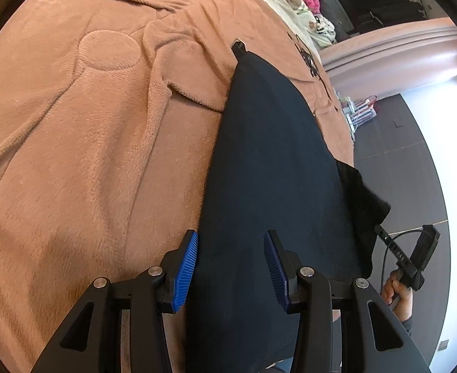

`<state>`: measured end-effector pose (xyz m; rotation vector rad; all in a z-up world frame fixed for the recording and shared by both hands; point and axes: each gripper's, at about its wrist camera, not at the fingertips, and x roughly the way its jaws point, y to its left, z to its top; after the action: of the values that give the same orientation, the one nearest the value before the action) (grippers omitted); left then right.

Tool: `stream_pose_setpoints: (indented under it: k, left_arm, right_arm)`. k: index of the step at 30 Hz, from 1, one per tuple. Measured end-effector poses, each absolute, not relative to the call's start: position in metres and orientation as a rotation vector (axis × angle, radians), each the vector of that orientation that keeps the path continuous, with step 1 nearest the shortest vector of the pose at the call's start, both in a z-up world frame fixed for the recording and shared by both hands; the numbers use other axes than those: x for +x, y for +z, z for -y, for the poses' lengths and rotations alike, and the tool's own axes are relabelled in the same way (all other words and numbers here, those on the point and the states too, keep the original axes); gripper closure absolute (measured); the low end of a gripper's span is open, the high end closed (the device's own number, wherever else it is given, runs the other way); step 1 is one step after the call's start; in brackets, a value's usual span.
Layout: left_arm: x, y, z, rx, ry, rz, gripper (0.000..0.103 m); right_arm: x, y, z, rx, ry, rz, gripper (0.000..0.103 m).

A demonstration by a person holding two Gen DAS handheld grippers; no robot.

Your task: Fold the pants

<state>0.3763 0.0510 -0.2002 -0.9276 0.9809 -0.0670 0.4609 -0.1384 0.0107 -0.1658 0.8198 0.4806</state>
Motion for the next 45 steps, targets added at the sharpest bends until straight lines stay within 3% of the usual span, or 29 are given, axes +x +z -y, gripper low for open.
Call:
stream_pose_setpoints:
  k: [16,30,32,36,43,44,45]
  left_arm:
    - [0.391,-0.199,-0.047,-0.893,-0.071,-0.986,0.057]
    - [0.4,-0.205,-0.042,-0.874,-0.094,-0.999,0.057]
    - [0.401,-0.205,-0.042,-0.874,-0.095,-0.998,0.057]
    - [0.404,-0.203,-0.041,-0.88,-0.093,-0.995,0.057]
    - [0.406,-0.205,-0.045,-0.895,-0.094,-0.989,0.057]
    - [0.406,-0.204,-0.045,-0.897,-0.094,-0.988,0.057]
    - [0.406,-0.204,-0.046,-0.9,-0.096,-0.988,0.057]
  right_arm:
    - [0.516,-0.014,0.196,0.169,0.289,-0.935,0.102]
    - [0.541,-0.017,0.177,0.128,0.247,-0.97,0.103]
    - [0.544,-0.012,0.175,0.125,0.264,-0.958,0.097]
    - [0.55,-0.001,0.174,0.118,0.274,-0.902,0.046]
    - [0.576,-0.019,0.15,0.047,0.28,-0.945,0.046]
    - [0.58,-0.022,0.147,0.032,0.276,-0.953,0.049]
    - [0.584,-0.027,0.144,0.017,0.274,-0.967,0.059]
